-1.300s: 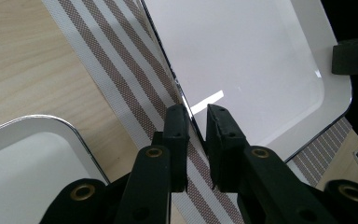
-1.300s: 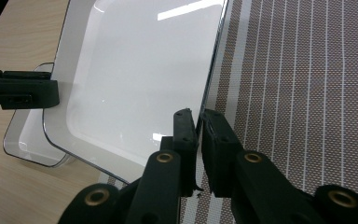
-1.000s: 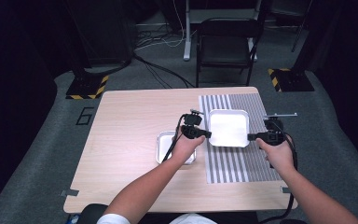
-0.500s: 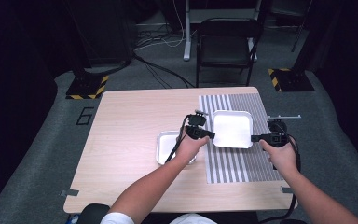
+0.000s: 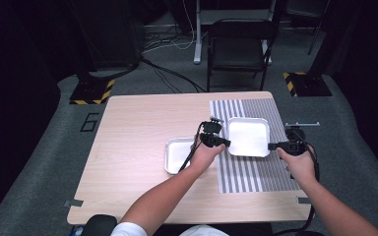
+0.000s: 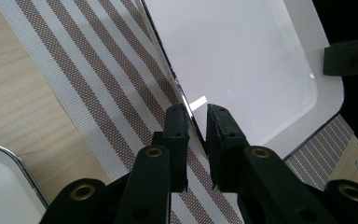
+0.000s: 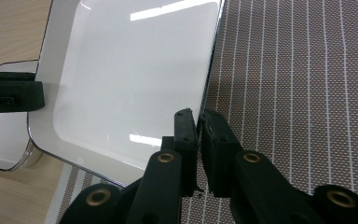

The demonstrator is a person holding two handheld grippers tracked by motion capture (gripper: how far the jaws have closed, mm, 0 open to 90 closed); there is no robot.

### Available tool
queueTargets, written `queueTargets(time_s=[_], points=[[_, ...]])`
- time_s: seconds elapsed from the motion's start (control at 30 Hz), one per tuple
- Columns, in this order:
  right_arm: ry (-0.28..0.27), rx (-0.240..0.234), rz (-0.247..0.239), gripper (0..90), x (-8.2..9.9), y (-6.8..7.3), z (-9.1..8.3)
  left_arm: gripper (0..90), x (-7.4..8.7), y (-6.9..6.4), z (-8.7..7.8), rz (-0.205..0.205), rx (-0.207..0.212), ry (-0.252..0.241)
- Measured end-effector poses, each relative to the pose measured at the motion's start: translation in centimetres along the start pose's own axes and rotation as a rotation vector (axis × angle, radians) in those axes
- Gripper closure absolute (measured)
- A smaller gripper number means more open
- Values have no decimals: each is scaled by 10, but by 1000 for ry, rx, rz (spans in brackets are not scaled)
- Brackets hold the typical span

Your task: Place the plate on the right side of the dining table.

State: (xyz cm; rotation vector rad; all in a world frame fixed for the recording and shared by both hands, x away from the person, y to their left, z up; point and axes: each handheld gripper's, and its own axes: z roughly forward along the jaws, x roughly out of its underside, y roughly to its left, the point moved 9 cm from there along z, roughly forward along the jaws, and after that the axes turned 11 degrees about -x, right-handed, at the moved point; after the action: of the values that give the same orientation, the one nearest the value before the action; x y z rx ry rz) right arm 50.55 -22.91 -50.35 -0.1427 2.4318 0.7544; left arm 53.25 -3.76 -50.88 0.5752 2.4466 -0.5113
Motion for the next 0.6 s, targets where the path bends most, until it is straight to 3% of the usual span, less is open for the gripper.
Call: queueTargets(time_s=[0.2, 0.47, 0.6], points=[[3, 8, -7, 845, 1, -6, 3, 786, 2, 0, 9, 5, -5, 12], [5, 24, 15, 848, 2, -11, 8, 786, 4, 1, 19, -9, -11, 18], [3, 25, 2, 849, 1, -16, 11, 786, 4, 1, 25, -24, -14, 17]])
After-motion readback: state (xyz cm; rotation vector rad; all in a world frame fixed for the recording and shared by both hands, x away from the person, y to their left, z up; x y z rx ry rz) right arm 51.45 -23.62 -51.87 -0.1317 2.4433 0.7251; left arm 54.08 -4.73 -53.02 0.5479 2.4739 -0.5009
